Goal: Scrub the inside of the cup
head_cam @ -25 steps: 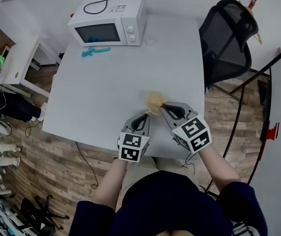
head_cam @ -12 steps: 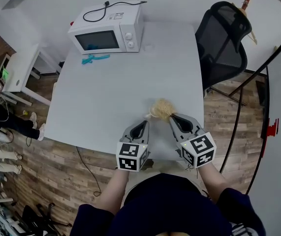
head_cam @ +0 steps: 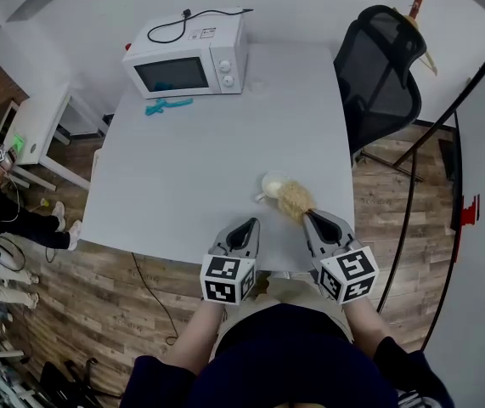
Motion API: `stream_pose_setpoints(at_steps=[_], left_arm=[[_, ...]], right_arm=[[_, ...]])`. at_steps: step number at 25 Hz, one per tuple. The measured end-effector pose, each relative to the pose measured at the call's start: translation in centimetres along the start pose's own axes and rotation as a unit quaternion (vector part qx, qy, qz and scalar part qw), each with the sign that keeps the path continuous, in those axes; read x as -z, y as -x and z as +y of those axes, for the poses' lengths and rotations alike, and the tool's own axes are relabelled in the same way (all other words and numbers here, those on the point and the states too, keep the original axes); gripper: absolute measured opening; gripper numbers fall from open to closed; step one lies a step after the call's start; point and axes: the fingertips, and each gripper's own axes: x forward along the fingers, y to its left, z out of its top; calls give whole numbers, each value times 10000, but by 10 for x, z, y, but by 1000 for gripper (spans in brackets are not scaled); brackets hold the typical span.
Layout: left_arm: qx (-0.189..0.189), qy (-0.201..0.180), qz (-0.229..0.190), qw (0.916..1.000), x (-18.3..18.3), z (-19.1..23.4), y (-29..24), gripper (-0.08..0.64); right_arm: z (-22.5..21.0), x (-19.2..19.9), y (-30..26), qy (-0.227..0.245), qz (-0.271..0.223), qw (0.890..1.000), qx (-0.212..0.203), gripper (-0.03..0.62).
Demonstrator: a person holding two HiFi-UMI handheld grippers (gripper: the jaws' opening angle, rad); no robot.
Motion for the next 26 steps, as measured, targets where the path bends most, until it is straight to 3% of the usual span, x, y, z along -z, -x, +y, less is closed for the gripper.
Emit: stream_pose_setpoints(at_steps=[8,26], left_arm=[[71,3,-69,10000,0,-7,8,17],[78,154,-105,9998,-2,-7,8,17]], right_arm=[[5,2,14,13,-43,9999,122,31],[6,0,13,-135,-173,9997,-70,31]])
